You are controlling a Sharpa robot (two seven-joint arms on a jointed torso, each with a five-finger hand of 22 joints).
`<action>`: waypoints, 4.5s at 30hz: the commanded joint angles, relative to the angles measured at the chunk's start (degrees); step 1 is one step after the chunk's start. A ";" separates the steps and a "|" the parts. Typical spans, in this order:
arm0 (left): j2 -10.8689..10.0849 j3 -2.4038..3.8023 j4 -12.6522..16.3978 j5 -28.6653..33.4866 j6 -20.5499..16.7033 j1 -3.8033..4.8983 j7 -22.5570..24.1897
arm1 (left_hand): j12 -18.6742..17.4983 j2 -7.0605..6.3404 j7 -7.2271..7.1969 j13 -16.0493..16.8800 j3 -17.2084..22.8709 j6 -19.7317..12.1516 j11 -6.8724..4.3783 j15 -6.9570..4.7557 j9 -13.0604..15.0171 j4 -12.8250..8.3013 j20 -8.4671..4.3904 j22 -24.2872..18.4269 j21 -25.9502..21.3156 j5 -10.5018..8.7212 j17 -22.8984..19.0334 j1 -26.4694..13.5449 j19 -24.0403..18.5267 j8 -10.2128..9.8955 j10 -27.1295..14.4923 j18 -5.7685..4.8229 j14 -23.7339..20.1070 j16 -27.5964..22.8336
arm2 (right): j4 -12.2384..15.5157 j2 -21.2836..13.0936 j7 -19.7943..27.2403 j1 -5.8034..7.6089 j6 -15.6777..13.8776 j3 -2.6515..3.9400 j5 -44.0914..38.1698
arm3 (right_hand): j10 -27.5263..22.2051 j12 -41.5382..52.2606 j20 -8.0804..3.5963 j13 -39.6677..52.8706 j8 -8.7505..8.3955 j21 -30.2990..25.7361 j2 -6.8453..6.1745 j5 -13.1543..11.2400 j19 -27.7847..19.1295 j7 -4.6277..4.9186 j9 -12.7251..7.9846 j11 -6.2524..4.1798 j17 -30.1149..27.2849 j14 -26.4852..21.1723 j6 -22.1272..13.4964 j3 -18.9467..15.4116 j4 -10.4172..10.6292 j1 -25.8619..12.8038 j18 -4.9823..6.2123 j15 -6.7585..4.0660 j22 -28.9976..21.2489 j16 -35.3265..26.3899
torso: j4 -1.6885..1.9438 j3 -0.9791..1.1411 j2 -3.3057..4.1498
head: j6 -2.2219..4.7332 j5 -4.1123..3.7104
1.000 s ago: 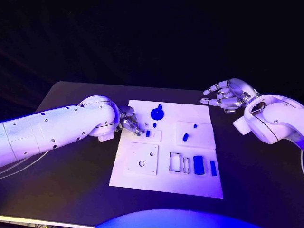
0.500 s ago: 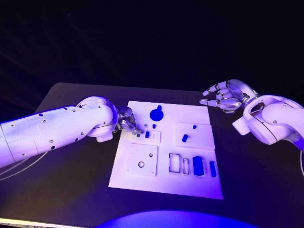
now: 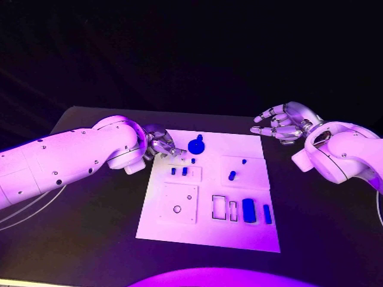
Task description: Assemble the parts on the task board
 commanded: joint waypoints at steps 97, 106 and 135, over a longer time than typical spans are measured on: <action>11.29 -5.46 -11.07 -28.05 -1.66 -1.26 23.97 | -22.28 -2.86 2.29 -32.67 11.23 1.03 3.27 3.35 -21.03 -3.31 3.12 -13.08 -9.72 0.44 -19.81 28.82 -11.16 -3.32 -13.35 3.77 -10.21 -10.57 | -0.08 0.39 1.59 -0.10 -0.99 0.00 0.03 | -4.52 -4.71 -0.22 -6.08 0.68 -5.40 0.16 -0.13 -2.97 -0.30 -0.40 -0.28 1.67 2.64 -0.21 0.99 -0.03 -0.01 2.02 -0.66 -3.60 -2.38 | -0.01 0.03 0.03 | 0.14 -1.03; 11.29 -5.46 -11.17 -27.91 -3.07 -1.33 24.52 | -22.26 -1.89 2.10 -32.75 15.06 4.49 2.39 2.55 -21.32 -6.94 2.31 -8.68 -6.26 0.21 -14.72 29.13 -9.13 -3.40 -9.87 3.03 -6.72 -7.32 | -0.05 0.30 1.62 -0.10 -1.02 0.00 0.03 | -4.45 -4.68 -0.23 -6.04 0.70 -5.42 0.17 -0.13 -2.96 -0.31 -0.40 -0.29 1.64 2.64 -0.19 1.02 -0.03 -0.02 2.02 -0.67 -3.61 -2.41 | -0.01 0.05 0.04 | 0.18 -1.02; 5.40 -2.12 -5.62 -23.45 -5.13 -1.66 24.15 | -24.20 -2.58 2.03 -32.84 17.09 6.43 2.46 2.53 -21.80 -9.18 2.42 -5.56 -3.92 0.32 -13.00 25.50 -7.61 -5.25 -8.09 2.46 -5.07 -6.12 | -0.32 0.44 1.68 -0.17 -0.97 0.00 0.09 | -4.45 -4.68 -0.23 -6.04 0.70 -5.42 0.17 -0.13 -2.96 -0.31 -0.40 -0.29 1.64 2.64 -0.19 1.02 -0.03 -0.02 2.02 -0.67 -3.61 -2.41 | 0.19 0.04 -0.17 | 1.10 -0.73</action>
